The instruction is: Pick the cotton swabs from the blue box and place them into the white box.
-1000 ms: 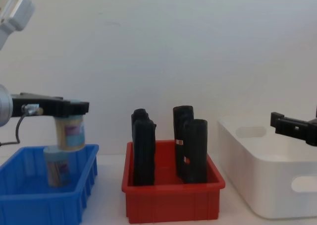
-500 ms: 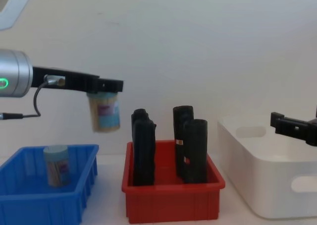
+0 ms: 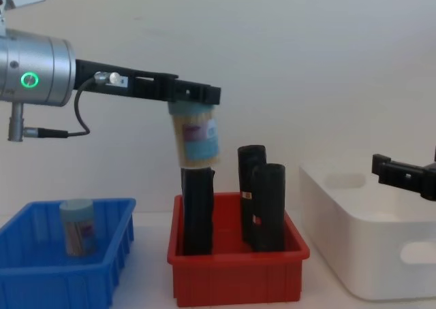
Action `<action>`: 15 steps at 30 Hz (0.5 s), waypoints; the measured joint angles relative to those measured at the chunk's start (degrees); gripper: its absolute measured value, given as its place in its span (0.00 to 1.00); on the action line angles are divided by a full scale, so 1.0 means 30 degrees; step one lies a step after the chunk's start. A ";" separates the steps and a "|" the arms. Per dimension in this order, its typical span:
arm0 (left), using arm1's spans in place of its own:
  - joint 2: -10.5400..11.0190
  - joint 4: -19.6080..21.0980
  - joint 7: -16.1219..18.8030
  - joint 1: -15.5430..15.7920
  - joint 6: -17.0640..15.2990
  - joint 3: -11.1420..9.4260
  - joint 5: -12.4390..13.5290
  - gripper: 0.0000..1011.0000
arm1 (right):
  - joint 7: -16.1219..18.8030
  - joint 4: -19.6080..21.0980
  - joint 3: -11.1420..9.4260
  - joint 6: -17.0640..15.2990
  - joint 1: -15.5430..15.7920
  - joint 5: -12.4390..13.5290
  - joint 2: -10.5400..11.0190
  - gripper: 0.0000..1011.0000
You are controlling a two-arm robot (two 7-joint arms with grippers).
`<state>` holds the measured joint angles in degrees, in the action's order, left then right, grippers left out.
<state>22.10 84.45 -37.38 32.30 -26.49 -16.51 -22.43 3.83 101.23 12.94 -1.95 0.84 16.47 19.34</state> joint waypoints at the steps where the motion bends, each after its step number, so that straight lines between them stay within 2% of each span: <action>1: -0.0026 -0.0012 -0.0141 0.0049 -0.0058 -0.0023 -0.0044 0.66 | -0.0001 0.0001 -0.0001 0.0000 0.0000 -0.0001 -0.0001 0.99; 15: -0.0320 -0.0157 -0.1569 0.0614 -0.0662 -0.0265 -0.0497 0.66 | 0.0092 0.0016 -0.0001 0.0000 -0.0001 0.0001 0.0001 0.99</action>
<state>21.14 83.97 -42.09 34.14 -28.48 -17.31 -23.92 4.10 101.27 12.94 -1.95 0.83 16.47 19.34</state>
